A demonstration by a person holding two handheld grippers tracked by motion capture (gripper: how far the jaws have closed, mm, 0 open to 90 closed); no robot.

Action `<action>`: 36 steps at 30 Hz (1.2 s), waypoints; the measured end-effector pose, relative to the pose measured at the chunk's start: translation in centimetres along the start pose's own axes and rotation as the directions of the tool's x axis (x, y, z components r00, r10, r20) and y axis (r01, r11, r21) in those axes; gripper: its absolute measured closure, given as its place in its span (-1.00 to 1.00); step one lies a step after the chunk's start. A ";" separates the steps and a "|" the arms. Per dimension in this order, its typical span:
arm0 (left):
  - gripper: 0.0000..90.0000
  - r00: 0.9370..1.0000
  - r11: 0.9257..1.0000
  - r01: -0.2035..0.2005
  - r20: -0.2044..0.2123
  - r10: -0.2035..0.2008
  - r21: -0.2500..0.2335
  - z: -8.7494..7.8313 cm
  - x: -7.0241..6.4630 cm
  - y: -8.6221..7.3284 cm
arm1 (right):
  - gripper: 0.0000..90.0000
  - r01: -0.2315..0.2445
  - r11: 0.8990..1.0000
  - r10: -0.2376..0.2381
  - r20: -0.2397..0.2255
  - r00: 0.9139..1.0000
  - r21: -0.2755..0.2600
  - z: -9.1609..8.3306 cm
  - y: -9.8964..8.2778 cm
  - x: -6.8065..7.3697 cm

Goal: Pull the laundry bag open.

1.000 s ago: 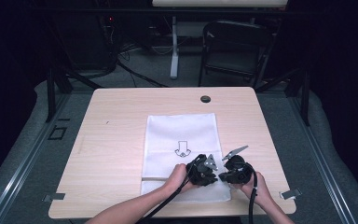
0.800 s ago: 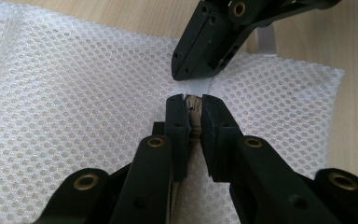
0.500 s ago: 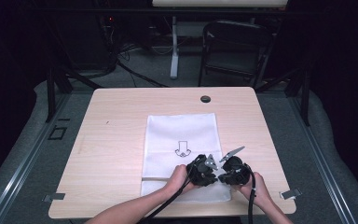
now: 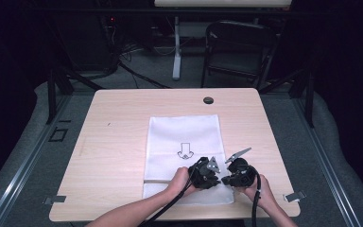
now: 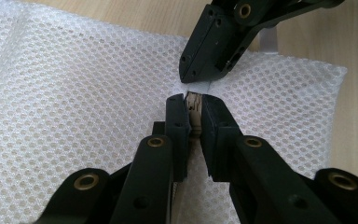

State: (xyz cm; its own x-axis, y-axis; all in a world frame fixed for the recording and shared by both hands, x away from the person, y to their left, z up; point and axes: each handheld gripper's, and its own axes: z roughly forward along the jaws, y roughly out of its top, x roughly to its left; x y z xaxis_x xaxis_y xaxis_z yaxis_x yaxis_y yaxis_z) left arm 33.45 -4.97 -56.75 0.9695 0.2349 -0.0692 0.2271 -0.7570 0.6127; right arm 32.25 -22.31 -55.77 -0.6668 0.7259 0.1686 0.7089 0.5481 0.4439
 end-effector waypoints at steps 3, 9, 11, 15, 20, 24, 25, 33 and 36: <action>0.82 1.000 1.000 -0.004 0.002 0.004 0.003 -0.1 0.0 0.0 | 1.00 0.009 1.000 -0.009 -0.001 1.000 0.015 0.0 0.1 0.1; 0.82 1.000 1.000 0.001 0.010 -0.001 0.003 -0.3 0.2 -0.1 | 1.00 0.002 1.000 -0.002 0.011 1.000 -0.002 0.1 0.1 0.5; 0.82 1.000 1.000 0.002 0.014 -0.002 -0.002 -0.4 0.2 -0.3 | 1.00 0.019 1.000 -0.020 0.006 1.000 0.020 0.0 0.2 0.3; 0.82 1.000 1.000 0.000 0.008 0.000 -0.001 -0.4 0.1 -0.3 | 1.00 0.019 1.000 -0.019 0.009 1.000 0.023 -0.1 0.2 0.3; 0.82 1.000 1.000 -0.005 0.010 0.005 0.004 -0.6 0.2 -0.3 | 1.00 0.013 1.000 -0.013 0.006 1.000 0.017 0.0 0.2 0.2; 0.82 1.000 1.000 -0.005 0.010 0.005 0.005 -0.8 0.3 -0.5 | 1.00 0.024 0.999 -0.024 0.003 1.000 0.027 -0.1 0.2 0.0; 0.82 1.000 1.000 -0.005 0.009 0.005 0.000 -0.8 0.3 -0.6 | 1.00 0.022 0.999 -0.022 0.008 1.000 0.028 -0.1 0.2 0.1; 0.82 1.000 1.000 -0.004 0.008 0.004 -0.005 -0.9 0.3 -0.7 | 1.00 0.014 1.000 -0.014 0.000 1.000 0.018 0.0 0.3 0.2; 0.82 1.000 1.000 -0.002 0.011 0.003 -0.011 -0.9 0.3 -0.8 | 1.00 0.027 0.999 -0.027 0.009 1.000 0.026 -0.1 0.3 0.2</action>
State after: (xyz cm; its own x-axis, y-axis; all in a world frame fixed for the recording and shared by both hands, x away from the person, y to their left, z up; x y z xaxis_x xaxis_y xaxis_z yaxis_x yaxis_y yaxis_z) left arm 33.48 -3.79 -56.57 0.9711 0.2261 -0.0766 0.2238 -0.7507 0.6216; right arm 32.29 -22.06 -55.57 -0.6838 0.7143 0.1487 0.6965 0.5782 0.4250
